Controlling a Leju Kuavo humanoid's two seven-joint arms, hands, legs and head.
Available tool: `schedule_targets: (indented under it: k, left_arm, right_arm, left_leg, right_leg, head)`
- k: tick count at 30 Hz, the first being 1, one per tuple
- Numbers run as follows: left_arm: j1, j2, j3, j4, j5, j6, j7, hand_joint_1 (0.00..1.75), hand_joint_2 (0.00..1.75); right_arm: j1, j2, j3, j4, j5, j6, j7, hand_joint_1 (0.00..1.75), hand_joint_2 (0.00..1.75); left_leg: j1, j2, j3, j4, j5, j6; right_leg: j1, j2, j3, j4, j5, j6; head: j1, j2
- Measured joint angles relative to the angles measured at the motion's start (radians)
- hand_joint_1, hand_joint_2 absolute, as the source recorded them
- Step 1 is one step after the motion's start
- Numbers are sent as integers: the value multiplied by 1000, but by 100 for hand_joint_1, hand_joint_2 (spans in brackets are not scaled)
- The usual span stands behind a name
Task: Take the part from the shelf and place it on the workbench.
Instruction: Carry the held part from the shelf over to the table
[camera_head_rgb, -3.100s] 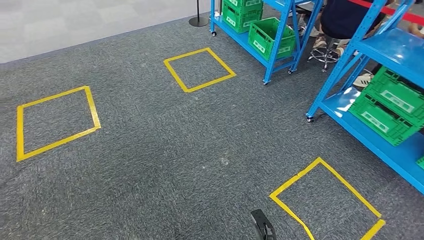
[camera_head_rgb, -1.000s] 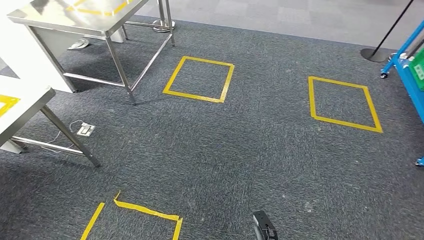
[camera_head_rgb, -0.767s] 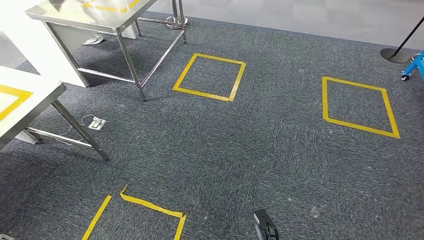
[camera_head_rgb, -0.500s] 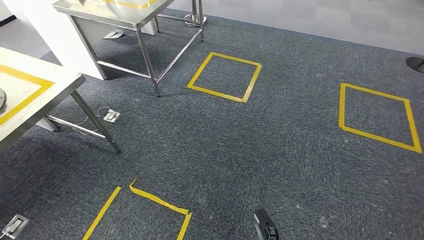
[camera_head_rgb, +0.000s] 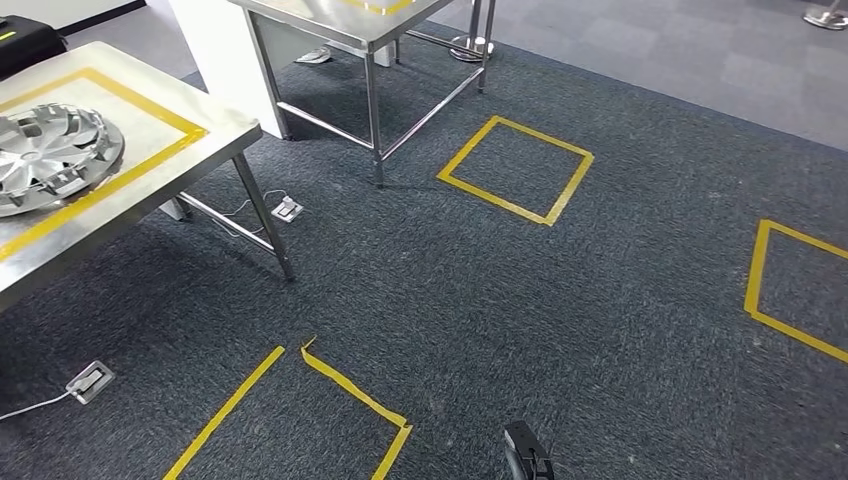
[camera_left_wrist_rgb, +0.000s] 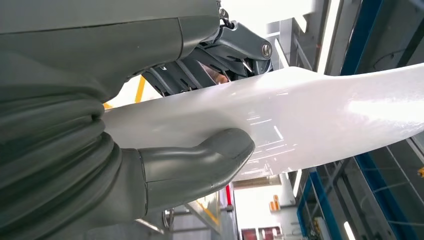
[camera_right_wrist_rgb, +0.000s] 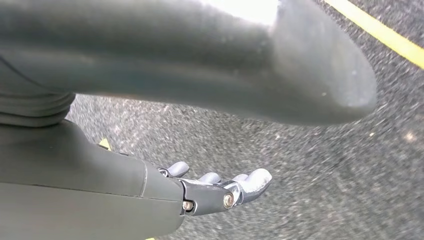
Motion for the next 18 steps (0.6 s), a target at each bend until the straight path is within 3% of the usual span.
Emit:
schedule_targets:
  k: [2, 3, 5, 6, 7, 9, 11, 12, 13, 15, 17, 18]
  left_arm:
    - [0, 1, 0, 0, 1, 3, -2, 175, 175]
    - [0, 2, 0, 0, 1, 5, -3, 175, 175]
    - [6, 8, 1, -2, 2, 9, -4, 175, 175]
    - [9, 13, 1, -3, 2, 10, -4, 175, 175]
    - [11, 17, 1, -4, 2, 12, -5, 175, 175]
    - [12, 21, 2, -5, 2, 13, -5, 175, 175]
    - [18, 19, 1, -5, 2, 14, -4, 175, 175]
    - [22, 19, 1, -5, 2, 14, -4, 175, 175]
    - [24, 19, 1, -5, 2, 14, -3, 175, 175]
    - [24, 20, 1, -7, 2, 16, -2, 175, 175]
    - [23, 21, 1, -10, 2, 17, -2, 175, 175]
    - [23, 21, 1, -12, 2, 17, -1, 175, 175]
  right_arm:
    - [0, 0, 0, 0, 2, 0, 3, 0, 0]
    - [0, 0, 0, 0, 4, 0, 6, 0, 0]
    - [-1, 1, 0, 0, 4, 0, 9, 0, 0]
    - [-2, 1, 0, 0, 4, 0, 8, 0, 0]
    - [-3, 2, 0, 0, 4, 0, 8, 0, 0]
    - [-2, 2, 0, 0, 5, 0, 7, 0, 0]
    - [1, 2, 0, 0, 5, 0, 7, 0, 0]
    - [2, 2, 0, 0, 5, 0, 7, 0, 0]
    - [2, 2, 0, 0, 5, 0, 6, 0, 0]
    - [0, 2, 0, 0, 6, 1, 4, 0, 0]
    - [0, 2, 0, 0, 6, 1, 0, 0, 0]
    - [0, 2, 0, 0, 6, 2, -1, 0, 0]
  left_leg:
    - [0, -25, -6, 2, 2, -11]
    - [2, -37, -10, 1, 5, -18]
    - [4, -57, -16, -5, 13, -33]
    - [3, -43, -20, -2, 10, -39]
    - [1, -14, -30, 14, -2, -44]
    - [0, 56, -74, 108, -55, -52]
    - [3, 78, -132, 236, -108, -59]
    - [4, 80, -145, 269, -113, -62]
    - [4, 83, -138, 261, -99, -64]
    - [4, 110, -72, 141, -43, -63]
    - [-2, 144, -11, 31, -13, -49]
    - [-5, 149, -1, 10, -13, -40]
  right_leg:
    - [-3, 41, 48, -106, 36, -4]
    - [-2, 51, 57, -125, 38, -6]
    - [-1, 31, 60, -131, 40, -14]
    - [-1, 19, 63, -136, 44, -21]
    - [-2, 6, 64, -141, 47, -28]
    - [-2, -20, 67, -146, 49, -39]
    - [1, -48, 66, -145, 47, -43]
    - [1, -62, 66, -145, 46, -44]
    - [1, -76, 66, -143, 45, -43]
    - [2, -102, 67, -138, 39, -39]
    - [7, -124, 68, -131, 32, -29]
    - [10, -133, 69, -129, 30, -24]
  head:
    - [0, 0]
    - [0, 0]
    - [1, 0]
    - [0, 0]
    - [-3, 0]
    - [-8, 0]
    - [-10, 0]
    - [-10, 0]
    - [-10, 0]
    - [-10, 0]
    - [-10, 0]
    - [-9, 0]
